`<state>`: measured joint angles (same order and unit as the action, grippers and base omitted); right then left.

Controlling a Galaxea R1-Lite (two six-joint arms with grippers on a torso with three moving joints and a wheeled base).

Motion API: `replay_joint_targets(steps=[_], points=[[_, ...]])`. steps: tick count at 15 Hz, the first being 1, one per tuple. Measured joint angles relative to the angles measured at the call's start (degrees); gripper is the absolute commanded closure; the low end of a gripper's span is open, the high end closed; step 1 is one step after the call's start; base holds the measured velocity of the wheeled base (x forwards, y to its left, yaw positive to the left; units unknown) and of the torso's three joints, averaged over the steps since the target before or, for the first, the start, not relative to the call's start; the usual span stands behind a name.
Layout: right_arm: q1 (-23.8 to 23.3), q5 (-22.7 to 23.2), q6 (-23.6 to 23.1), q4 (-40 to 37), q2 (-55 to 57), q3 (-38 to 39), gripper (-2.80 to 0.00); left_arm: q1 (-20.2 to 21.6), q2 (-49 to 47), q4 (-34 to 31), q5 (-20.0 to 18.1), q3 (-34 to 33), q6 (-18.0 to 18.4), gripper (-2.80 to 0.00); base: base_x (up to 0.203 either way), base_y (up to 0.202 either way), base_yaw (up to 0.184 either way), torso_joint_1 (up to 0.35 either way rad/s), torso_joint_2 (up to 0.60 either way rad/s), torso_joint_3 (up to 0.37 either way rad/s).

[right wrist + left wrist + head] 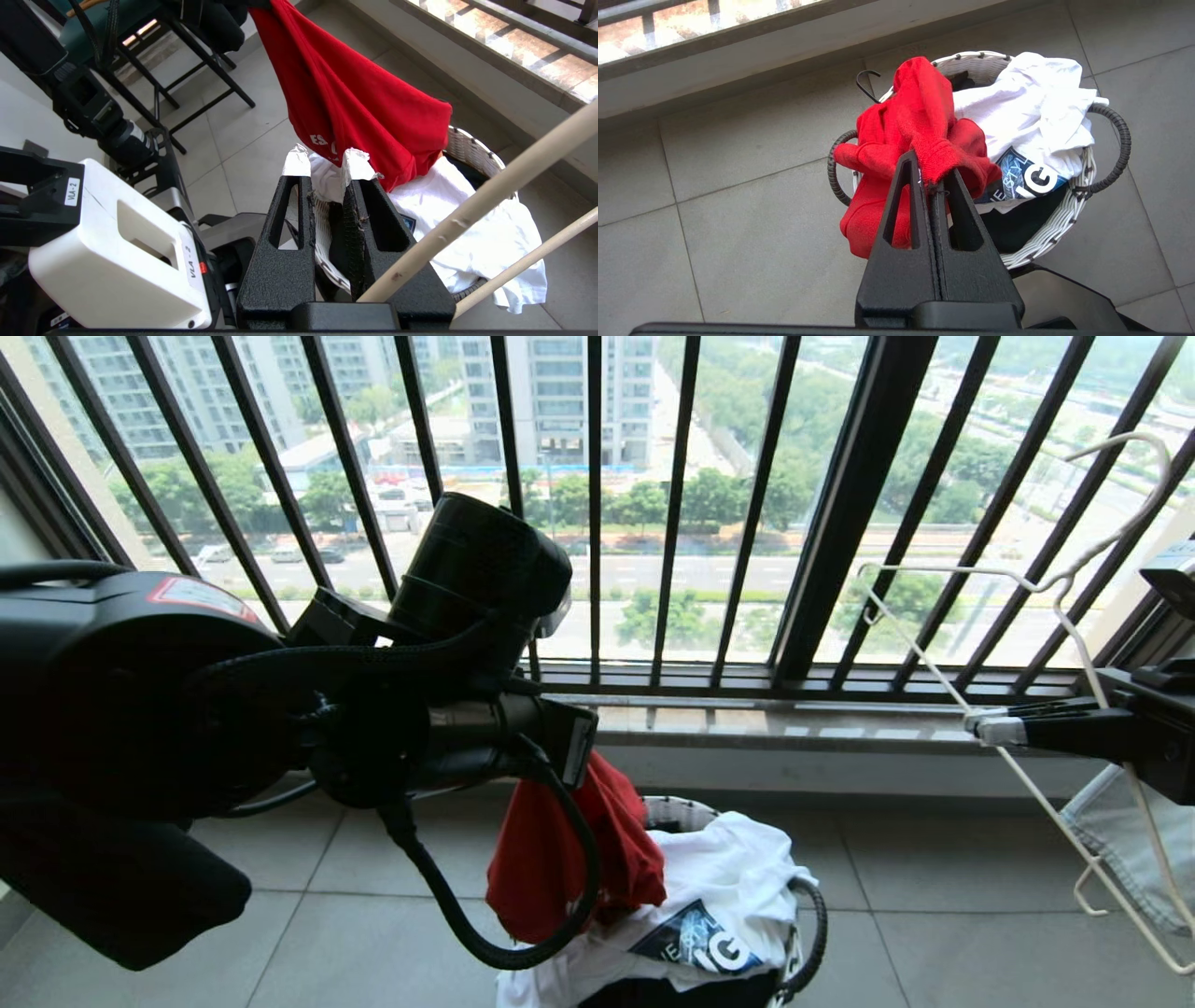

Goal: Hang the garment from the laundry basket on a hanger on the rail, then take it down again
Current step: Pick up clothes from the basket

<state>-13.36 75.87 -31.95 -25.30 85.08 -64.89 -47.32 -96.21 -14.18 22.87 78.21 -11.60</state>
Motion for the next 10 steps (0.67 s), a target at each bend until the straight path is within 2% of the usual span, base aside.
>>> replay_joint_targets(steps=[2, 5, 10], points=[[0.0, 0.0, -0.01, 0.02, 0.01, -0.07, 0.0, 0.02, -0.18, 0.32, -0.05, 0.0, 0.01, 0.0, 0.0, 0.0, 0.0, 0.0, 0.0, 0.203], [0.02, 0.0, -0.1, 0.02, 0.1, -0.07, 0.0, 0.02, -0.36, 4.12, -0.07, -0.93, 0.27, 0.0, 0.0, 0.0, 0.0, -0.001, 0.0, 0.199], [0.0, 0.0, -0.16, 0.02, 0.12, -0.05, 0.0, 0.02, -0.53, 4.31, -0.09, -1.32, 0.25, 0.0, 0.0, 0.0, 0.0, 0.002, 0.0, 0.203]])
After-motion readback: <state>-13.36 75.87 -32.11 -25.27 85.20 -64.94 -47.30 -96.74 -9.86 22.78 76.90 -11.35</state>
